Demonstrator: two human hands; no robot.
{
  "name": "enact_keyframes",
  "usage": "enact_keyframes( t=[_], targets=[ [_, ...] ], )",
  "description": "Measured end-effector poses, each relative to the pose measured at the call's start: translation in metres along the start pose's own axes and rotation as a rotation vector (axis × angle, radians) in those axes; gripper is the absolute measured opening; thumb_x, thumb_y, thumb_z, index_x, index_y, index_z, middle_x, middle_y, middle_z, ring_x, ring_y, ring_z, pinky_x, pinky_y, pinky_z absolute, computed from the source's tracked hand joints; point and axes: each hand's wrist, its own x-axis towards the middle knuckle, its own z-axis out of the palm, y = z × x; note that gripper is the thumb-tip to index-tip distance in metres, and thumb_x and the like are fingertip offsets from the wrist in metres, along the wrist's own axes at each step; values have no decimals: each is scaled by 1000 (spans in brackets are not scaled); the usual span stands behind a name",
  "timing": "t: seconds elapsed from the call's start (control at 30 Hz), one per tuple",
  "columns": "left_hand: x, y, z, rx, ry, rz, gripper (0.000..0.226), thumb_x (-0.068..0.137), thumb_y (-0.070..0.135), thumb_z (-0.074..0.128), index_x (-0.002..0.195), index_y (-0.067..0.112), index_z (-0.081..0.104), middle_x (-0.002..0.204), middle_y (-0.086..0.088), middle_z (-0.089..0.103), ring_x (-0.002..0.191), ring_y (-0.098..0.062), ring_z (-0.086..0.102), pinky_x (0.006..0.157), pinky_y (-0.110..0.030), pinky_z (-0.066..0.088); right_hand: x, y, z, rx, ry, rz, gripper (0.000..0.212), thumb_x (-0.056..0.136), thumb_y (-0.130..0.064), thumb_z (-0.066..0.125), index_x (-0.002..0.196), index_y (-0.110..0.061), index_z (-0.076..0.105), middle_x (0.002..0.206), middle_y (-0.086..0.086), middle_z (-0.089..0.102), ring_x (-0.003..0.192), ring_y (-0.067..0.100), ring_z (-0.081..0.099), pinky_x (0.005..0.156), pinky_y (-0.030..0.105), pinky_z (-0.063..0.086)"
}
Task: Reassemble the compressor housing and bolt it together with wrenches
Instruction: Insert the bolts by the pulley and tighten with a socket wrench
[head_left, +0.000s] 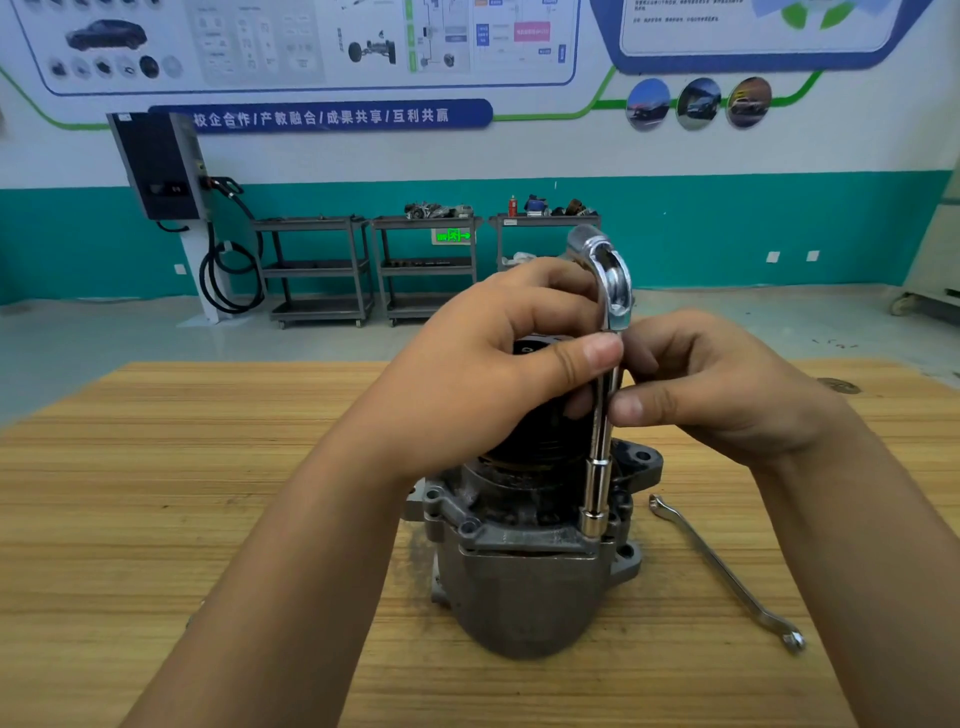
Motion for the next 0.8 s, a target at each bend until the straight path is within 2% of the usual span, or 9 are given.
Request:
enact_keyframes(
  t=[0.1,0.23,0.33,0.43,0.53,0.63,0.8],
  targets=[
    [-1,1,0,-17,11,-1,28,81,25,59,94,5,73,113,5,61,110,-5,57,100,-30,41,1,-2,2,-6,0,-5,23,71,-41,73,86,-24,74,85,-12,70,87,3,64,75,15,49],
    [-1,3,2,-30,28,-10,19,73,31,68,85,17,73,103,15,63,105,-2,59,97,-28,43,2,-3,4,25,-22,-23,24,65,-40,78,82,-25,71,79,-13,65,79,2,61,69,15,48],
    [0,4,4,18,48,-11,20,67,36,72,81,23,73,100,21,61,104,0,58,93,-22,43,3,-2,4,-41,1,-39,22,58,-27,79,78,-27,70,76,-14,64,77,0,60,66,14,47],
    [0,4,4,39,64,-11,22,65,38,73,79,23,74,101,22,61,103,2,56,90,-16,41,4,-2,5,-46,20,-40,28,55,-28,80,79,-19,69,76,-12,64,77,2,61,66,14,47],
    [1,4,5,25,50,-9,19,67,35,71,79,20,76,102,19,61,100,-5,58,91,-24,42,4,0,6,-21,31,-15,49,59,-43,82,81,-4,63,80,-5,63,82,9,62,70,20,49],
    [1,4,4,-1,25,-9,17,70,31,69,82,23,77,105,19,61,104,-4,56,94,-28,42,3,-1,4,3,41,10,48,61,-46,80,82,-5,66,81,-7,64,84,7,62,72,20,50],
    [1,4,2,18,-16,15,17,77,29,62,89,28,73,113,8,61,112,-6,53,99,-36,41,1,0,3,9,16,-5,26,70,-45,74,89,-27,75,86,-14,70,88,3,65,78,19,50]
  ],
)
